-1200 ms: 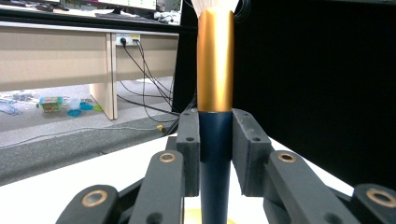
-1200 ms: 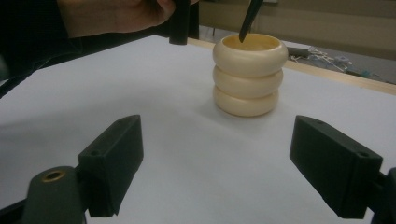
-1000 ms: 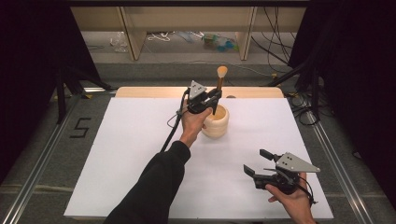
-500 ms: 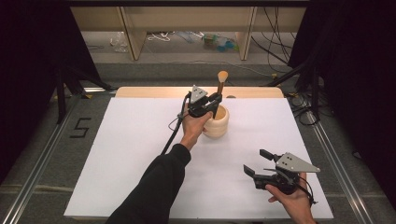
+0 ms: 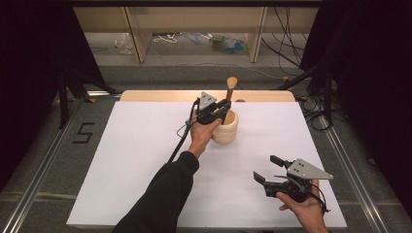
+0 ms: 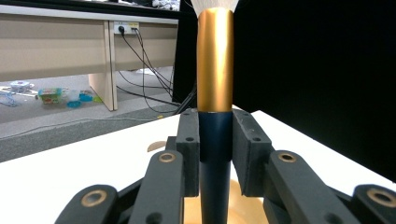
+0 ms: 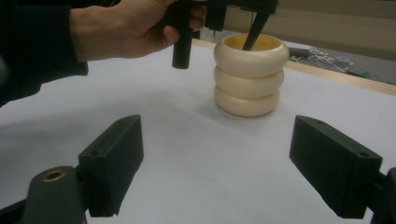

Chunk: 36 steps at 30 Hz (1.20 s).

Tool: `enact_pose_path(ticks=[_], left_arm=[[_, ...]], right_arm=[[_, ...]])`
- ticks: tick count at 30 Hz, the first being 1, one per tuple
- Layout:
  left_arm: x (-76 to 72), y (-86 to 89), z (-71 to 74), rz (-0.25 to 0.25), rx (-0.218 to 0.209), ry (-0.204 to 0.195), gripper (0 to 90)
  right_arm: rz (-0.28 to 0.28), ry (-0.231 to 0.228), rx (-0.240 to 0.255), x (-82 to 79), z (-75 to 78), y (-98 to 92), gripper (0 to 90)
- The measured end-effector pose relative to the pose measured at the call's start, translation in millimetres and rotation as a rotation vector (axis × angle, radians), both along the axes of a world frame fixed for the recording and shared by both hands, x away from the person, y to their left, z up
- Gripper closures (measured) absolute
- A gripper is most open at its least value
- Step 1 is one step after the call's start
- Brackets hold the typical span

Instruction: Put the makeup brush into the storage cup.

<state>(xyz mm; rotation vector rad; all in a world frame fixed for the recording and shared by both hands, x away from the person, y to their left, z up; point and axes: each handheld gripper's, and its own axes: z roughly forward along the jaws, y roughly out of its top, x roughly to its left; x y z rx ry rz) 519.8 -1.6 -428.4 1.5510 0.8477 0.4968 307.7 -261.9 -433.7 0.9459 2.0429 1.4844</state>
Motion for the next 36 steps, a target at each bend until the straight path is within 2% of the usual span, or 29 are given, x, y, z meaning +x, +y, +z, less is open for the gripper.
enact_pose_path(ticks=[2, 4, 6, 9, 12, 15, 19, 23, 26, 29, 30, 32, 36], left_arm=[[-0.1, 1.0, -1.7, 0.008, -0.005, 0.003, 73.3], [0.0, 2.4, -1.7, 0.012, -0.006, 0.001, 66.8], [-0.2, 3.0, -0.4, 0.004, -0.004, -0.01, 63.0], [-1.6, 4.0, 2.8, 0.011, -0.009, -0.006, 57.9], [-2.8, 5.2, 4.8, 0.006, -0.014, 0.011, 55.0], [-4.1, 7.6, 6.5, 0.002, 0.002, 0.04, 50.1], [-7.2, 10.9, 11.0, -0.026, 0.003, 0.057, 42.4], [-10.1, 14.0, 15.2, -0.054, 0.012, 0.065, 39.4], [-12.8, 16.5, 17.3, -0.065, -0.004, 0.088, 35.1], [-17.0, 20.5, 18.6, -0.082, -0.022, 0.108, 34.8], [-18.1, 22.8, 18.8, -0.086, -0.009, 0.102, 34.6], [-20.7, 26.5, 18.5, -0.089, -0.008, 0.116, 34.2], [-27.5, 36.9, 18.4, -0.114, 0.021, 0.121, 32.5]], right_arm=[[-0.001, 0.001, -0.002, 0.1, -0.1, 0.0, 18.6], [-0.002, 0.001, -0.002, 0.1, -0.1, 0.0, 18.6], [-0.002, 0.001, -0.002, 0.1, -0.2, 0.0, 18.6], [-0.002, 0.001, -0.002, 0.1, -0.2, 0.2, 18.6], [-0.002, 0.001, -0.003, 0.0, -0.2, 0.2, 18.6], [0.001, 0.004, -0.001, 0.2, -0.3, 0.1, 18.6], [0.006, 0.005, 0.008, 0.6, -0.8, 0.5, 18.6], [0.001, 0.006, -0.002, 0.0, -0.3, 0.1, 18.6], [-0.004, 0.0, -0.004, -0.4, 0.0, 0.4, 18.6], [0.008, 0.007, 0.01, -0.4, -0.1, 1.1, 18.6], [0.002, 0.005, -0.002, -0.5, -0.2, 0.7, 18.6], [-0.004, 0.0, -0.006, -0.4, -0.1, 0.2, 18.6], [-0.002, 0.007, -0.003, 0.0, -0.5, -0.5, 18.6]])
